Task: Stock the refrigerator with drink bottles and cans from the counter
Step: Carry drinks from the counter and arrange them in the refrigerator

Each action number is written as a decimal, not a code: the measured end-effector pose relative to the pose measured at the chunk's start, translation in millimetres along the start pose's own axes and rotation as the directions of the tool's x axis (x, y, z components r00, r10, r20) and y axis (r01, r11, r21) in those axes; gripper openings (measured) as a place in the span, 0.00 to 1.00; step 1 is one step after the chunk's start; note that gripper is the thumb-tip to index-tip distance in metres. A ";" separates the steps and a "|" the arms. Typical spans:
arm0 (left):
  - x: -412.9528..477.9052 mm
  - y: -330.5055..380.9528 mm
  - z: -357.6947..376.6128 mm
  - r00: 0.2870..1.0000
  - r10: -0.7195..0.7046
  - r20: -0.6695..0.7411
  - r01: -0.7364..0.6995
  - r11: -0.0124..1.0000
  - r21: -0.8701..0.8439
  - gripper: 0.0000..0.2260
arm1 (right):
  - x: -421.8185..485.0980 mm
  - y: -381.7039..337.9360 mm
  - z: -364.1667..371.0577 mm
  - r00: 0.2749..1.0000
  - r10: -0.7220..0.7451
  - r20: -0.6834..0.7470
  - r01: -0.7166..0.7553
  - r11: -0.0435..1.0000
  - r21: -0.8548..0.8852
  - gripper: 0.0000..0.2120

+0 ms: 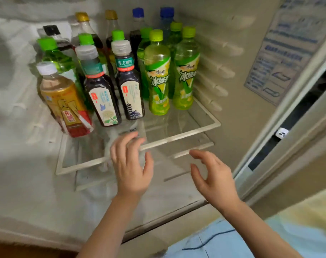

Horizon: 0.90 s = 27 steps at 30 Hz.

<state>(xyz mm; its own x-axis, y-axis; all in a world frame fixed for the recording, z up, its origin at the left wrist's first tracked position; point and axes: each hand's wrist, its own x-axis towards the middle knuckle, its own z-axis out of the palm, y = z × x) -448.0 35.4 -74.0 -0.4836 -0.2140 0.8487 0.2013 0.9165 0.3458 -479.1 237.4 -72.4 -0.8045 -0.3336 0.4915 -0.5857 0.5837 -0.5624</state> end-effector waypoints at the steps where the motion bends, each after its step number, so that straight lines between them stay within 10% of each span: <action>1: -11.9 13.0 5.2 0.998 0.019 0.061 -0.015 0.997 -0.072 0.13 | -18.2 10.0 -11.6 0.999 0.040 0.010 -0.039 0.999 -0.021 0.16; 6: -85.8 82.1 37.5 0.800 0.033 0.599 0.178 0.941 -0.288 0.11 | -142.6 52.2 -66.3 0.944 0.328 0.033 -0.323 0.941 -0.101 0.15; 9: -148.0 127.3 54.9 0.455 0.061 0.888 0.319 0.920 -0.227 0.10 | -243.1 74.8 -102.1 0.796 0.597 0.099 -0.578 0.798 -0.170 0.12; 11: -196.1 162.1 55.1 0.219 0.060 0.974 0.370 0.919 -0.139 0.09 | -322.7 83.7 -127.3 0.556 0.808 0.194 -0.778 0.588 -0.220 0.12; 14: -269.9 213.1 43.9 -0.071 0.093 0.993 0.381 0.923 -0.059 0.11 | -451.5 79.3 -162.2 0.143 0.977 0.155 -0.954 0.178 -0.240 0.15; 19: -380.2 298.0 8.0 -0.421 0.132 0.897 0.198 0.979 -0.051 0.07 | -645.8 20.3 -196.1 -0.334 0.942 0.046 -0.943 -0.333 -0.031 0.12; 27: -471.4 416.9 -49.0 -0.752 0.157 0.640 -0.188 0.880 -0.436 0.13 | -804.0 -90.3 -172.8 -0.658 0.731 0.182 -0.639 -0.670 0.378 0.11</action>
<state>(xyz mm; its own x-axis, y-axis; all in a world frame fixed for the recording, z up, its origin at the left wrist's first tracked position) -94.3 501.8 -310.4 -0.1496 0.5208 -0.8405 0.6394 0.6994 0.3196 237.7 580.9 -301.8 0.0834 0.5112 -0.8554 0.8690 -0.4575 -0.1886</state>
